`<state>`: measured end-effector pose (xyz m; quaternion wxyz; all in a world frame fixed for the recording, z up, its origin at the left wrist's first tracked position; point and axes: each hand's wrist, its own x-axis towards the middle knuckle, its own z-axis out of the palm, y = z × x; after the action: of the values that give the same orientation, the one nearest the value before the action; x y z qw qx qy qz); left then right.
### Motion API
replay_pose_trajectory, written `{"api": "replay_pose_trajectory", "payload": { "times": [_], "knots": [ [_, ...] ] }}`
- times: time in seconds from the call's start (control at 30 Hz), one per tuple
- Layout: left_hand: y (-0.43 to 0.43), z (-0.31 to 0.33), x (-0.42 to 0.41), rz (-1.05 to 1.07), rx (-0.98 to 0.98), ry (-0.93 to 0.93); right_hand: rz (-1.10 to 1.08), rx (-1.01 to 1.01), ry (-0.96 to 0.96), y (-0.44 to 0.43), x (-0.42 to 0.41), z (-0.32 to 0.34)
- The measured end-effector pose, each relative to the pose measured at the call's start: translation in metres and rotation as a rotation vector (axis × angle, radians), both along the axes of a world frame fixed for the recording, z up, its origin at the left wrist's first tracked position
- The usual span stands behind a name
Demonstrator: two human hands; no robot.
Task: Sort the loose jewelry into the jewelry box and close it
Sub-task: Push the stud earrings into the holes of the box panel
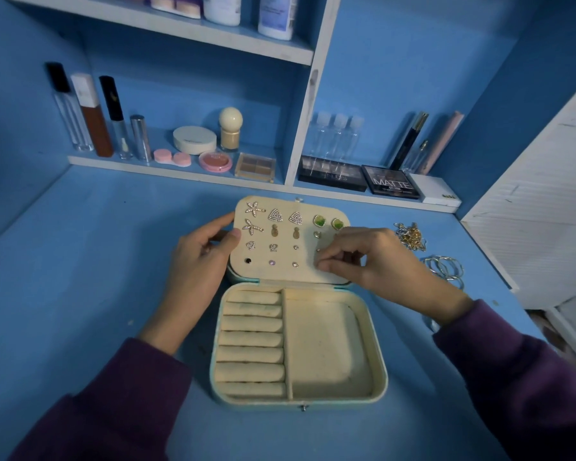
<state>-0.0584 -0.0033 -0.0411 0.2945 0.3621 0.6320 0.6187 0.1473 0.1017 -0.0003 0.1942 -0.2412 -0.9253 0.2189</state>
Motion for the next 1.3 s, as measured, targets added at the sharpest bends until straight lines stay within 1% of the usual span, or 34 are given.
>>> {"api": "replay_pose_trajectory", "payload": {
  "times": [0.1, 0.13, 0.2, 0.27, 0.33, 0.43, 0.63, 0.77, 1.0, 1.3],
  "knots": [
    [0.0, 0.001, 0.001, -0.008, 0.007, -0.003, -0.056, -0.052, 0.018, 0.005, 0.014, 0.008],
    [0.0, 0.001, 0.001, -0.008, 0.005, -0.001, -0.075, -0.061, -0.007, 0.008, 0.021, 0.01],
    [0.001, 0.001, 0.001, -0.005, -0.001, 0.001, -0.093, -0.065, -0.116, 0.016, 0.035, 0.013],
    [0.001, 0.0, 0.0, 0.0, -0.002, 0.006, -0.099, -0.046, -0.216, 0.021, 0.047, 0.013],
    [0.0, 0.0, 0.0, -0.001, -0.007, 0.012, -0.108, -0.018, -0.268, 0.023, 0.056, 0.013],
    [0.0, 0.0, 0.0, 0.005, -0.01, 0.015, -0.118, 0.013, -0.306, 0.024, 0.065, 0.01],
    [0.001, 0.001, 0.001, 0.013, 0.0, 0.015, -0.22, 0.12, -0.346, 0.034, 0.071, -0.004],
    [0.0, 0.003, 0.003, 0.011, -0.005, 0.012, -0.283, 0.088, -0.332, 0.04, 0.075, -0.009],
    [0.0, 0.004, 0.004, 0.014, 0.005, -0.006, -0.38, -0.004, -0.234, 0.042, 0.072, -0.012],
    [0.001, 0.002, 0.002, 0.008, 0.015, -0.014, -0.342, 0.007, -0.18, 0.042, 0.065, -0.017]
  ]
}}
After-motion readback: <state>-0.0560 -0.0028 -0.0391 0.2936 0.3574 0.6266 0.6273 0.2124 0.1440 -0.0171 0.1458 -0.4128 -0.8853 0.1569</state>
